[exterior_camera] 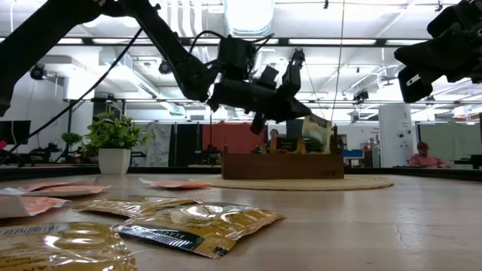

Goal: Pick & Place Tea
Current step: Adjust the yellow tea bag in the right section of the wooden organizer to align the position

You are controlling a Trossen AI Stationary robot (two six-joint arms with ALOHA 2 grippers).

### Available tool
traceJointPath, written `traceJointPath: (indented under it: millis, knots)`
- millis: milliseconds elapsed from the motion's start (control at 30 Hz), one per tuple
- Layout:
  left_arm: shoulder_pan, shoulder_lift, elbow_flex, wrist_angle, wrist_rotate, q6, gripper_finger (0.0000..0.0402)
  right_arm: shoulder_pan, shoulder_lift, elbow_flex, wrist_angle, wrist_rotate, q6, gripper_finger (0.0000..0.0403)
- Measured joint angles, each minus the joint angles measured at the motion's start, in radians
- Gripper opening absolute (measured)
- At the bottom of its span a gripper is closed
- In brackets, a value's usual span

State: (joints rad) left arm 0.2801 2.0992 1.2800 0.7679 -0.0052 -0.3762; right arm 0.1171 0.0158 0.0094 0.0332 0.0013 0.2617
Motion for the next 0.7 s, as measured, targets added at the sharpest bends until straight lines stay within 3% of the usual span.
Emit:
traceJointPath:
  millis: [333,700]
  knots:
    - [0.007,-0.028,-0.161,0.275,-0.121,-0.146,0.0,0.0,0.0,0.0,0.0,0.0,0.0,0.0008]
    - [0.0,0.058,-0.112,0.4,-0.159,-0.203,0.0,0.0,0.0,0.0,0.0,0.0,0.0,0.0008]
